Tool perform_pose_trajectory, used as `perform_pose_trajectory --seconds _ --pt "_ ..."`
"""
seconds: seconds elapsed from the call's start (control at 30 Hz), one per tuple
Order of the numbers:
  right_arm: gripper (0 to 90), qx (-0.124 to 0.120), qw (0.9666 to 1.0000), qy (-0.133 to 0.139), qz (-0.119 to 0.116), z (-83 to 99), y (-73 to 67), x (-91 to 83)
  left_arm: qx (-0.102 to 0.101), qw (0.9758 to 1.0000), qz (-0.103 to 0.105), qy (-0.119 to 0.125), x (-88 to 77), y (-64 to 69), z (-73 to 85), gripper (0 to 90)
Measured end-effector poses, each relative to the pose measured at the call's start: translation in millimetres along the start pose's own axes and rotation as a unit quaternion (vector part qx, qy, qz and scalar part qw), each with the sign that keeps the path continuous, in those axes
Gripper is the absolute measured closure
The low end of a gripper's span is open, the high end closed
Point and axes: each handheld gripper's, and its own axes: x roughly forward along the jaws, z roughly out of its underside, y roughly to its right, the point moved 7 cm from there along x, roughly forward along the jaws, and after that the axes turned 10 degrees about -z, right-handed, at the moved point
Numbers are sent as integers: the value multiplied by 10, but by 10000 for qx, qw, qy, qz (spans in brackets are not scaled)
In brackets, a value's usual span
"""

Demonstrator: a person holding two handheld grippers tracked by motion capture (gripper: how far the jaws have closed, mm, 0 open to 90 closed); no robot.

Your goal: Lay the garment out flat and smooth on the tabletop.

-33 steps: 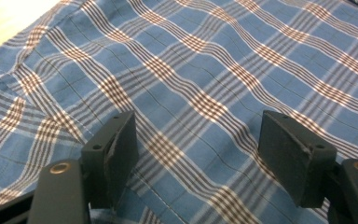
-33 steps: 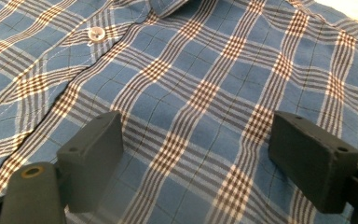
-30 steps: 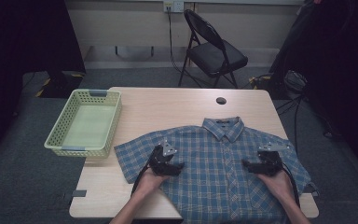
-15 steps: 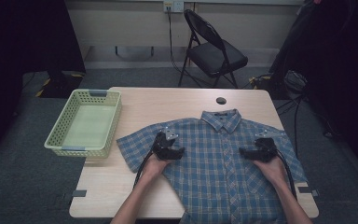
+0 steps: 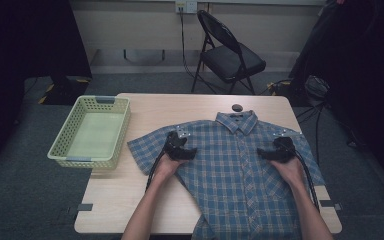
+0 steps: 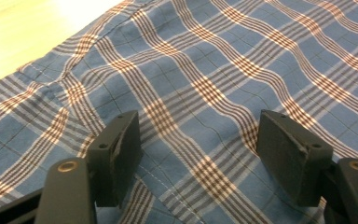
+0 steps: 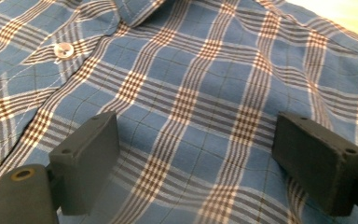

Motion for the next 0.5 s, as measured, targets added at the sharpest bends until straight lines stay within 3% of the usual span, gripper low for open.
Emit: perform_pose_trajectory --seconds 0.3,0.37,0.47,0.5 --pt "141 60 9999 13 88 -81 113 66 56 10000 78 -5 144 -62 -113 287" --pt "151 -41 9999 19 114 -82 90 57 8 10000 84 -52 142 -37 -117 254" --pt "170 -126 9999 -74 4 -73 42 5 -224 9992 316 36 61 15 -124 177" --pt "170 -81 9999 -29 -67 -85 19 -31 -196 9991 367 93 9 32 -133 173"
